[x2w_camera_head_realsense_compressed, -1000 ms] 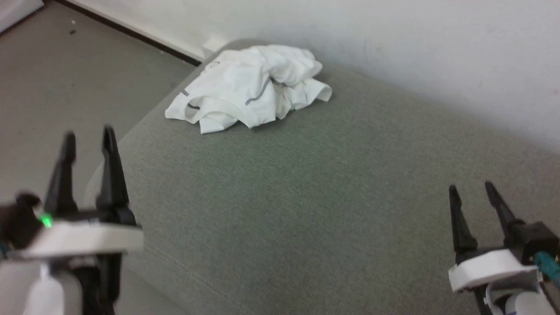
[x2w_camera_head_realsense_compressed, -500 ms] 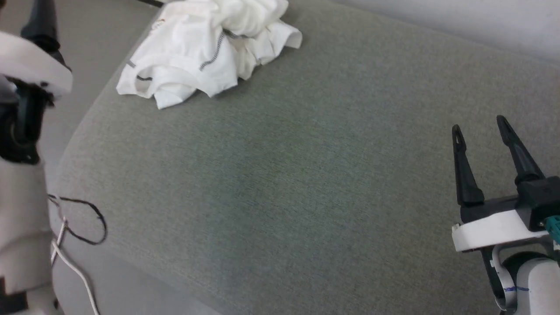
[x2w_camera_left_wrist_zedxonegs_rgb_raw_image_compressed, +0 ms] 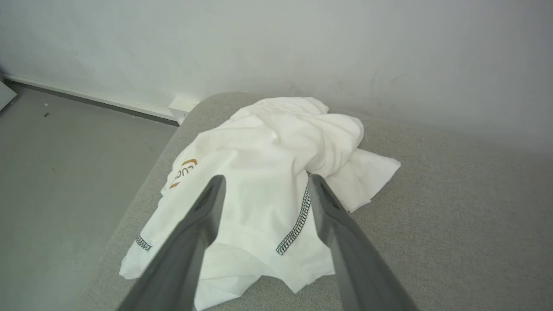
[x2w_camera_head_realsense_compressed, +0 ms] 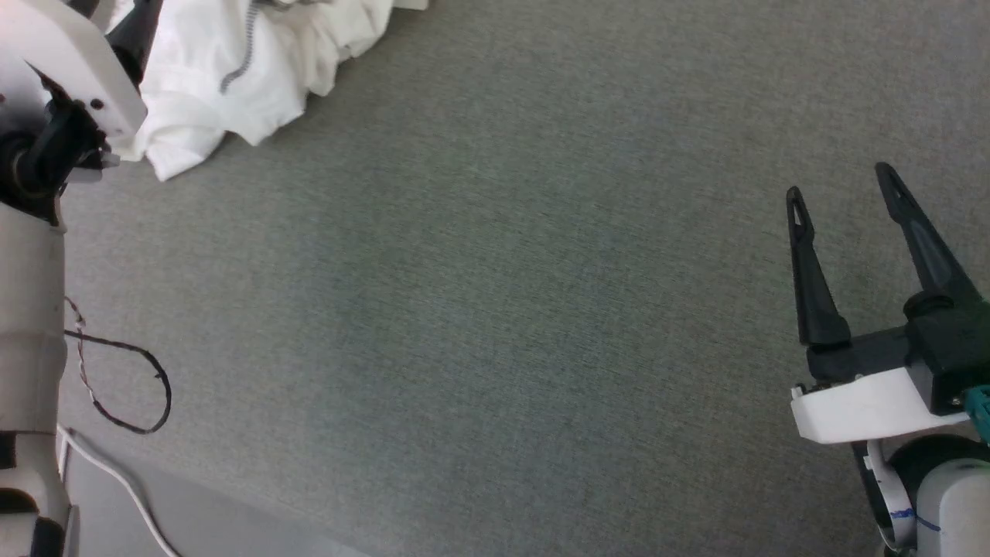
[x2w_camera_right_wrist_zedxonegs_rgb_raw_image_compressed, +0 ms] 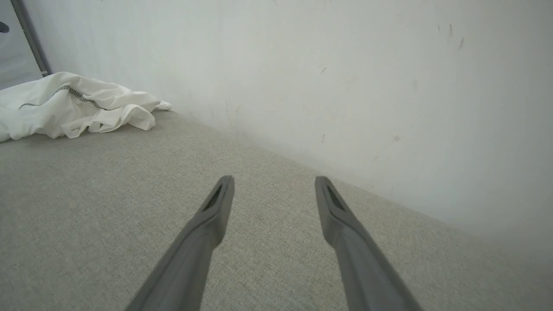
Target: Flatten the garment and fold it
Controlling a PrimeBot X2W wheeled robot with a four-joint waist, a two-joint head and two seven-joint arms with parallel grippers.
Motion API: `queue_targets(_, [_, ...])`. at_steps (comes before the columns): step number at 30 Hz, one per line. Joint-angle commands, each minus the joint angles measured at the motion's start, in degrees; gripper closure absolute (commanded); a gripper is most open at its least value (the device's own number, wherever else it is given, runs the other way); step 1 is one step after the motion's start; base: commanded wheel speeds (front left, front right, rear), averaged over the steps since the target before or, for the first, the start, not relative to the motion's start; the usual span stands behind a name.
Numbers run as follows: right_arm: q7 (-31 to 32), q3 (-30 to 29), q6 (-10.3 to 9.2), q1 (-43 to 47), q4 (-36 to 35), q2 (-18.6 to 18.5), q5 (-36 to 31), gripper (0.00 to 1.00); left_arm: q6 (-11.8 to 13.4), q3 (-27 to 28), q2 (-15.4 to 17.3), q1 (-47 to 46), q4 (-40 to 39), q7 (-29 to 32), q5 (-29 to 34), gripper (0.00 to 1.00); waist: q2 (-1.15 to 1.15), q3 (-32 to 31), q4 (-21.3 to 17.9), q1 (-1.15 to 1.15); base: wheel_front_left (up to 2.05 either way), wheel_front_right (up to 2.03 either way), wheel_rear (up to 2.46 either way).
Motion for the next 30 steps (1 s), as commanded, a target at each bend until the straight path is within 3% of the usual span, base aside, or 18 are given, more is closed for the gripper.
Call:
queue_targets(1, [0.5,0.34,-0.04,-0.9,-1.12,-0.21,-0.56,0.0,-0.39,-0.8,0.94,-0.82,0.99,-0.07,-0.94,0.0,0.0,3.73,-3.55,-0.01,0.0,0.0,0.0])
queue_targets(16, [5.57,0.53,-0.04,-0.7,-9.35,-3.16,-1.75,0.0,-0.42,-9.32,2.75,-0.18,13.12,-6.04,-4.61,0.0,0.0,9.06,-6.91,-0.01,0.0,0.0,0.0])
queue_targets(17, [5.8,0.51,-0.04,-0.77,-9.69,-3.32,-1.72,0.0,-0.42,-9.99,2.91,-0.23,13.91,-6.72,-4.36,0.56,0.0,9.06,-7.01,-0.01,0.0,0.0,0.0])
queue_targets(19, [6.09,0.43,-0.04,-0.81,-9.94,-3.54,-1.56,0.0,-0.42,-11.13,3.18,-0.35,15.27,-8.19,-4.09,1.0,0.0,8.78,-7.23,-0.01,0.0,0.0,0.0])
queue_targets(30, [2.74,0.41,-0.04,-0.44,-5.75,-2.0,0.75,0.0,-0.42,-14.01,8.04,-4.24,18.12,-16.52,-3.02,1.0,0.0,1.99,-7.76,-0.01,0.0,0.0,0.0])
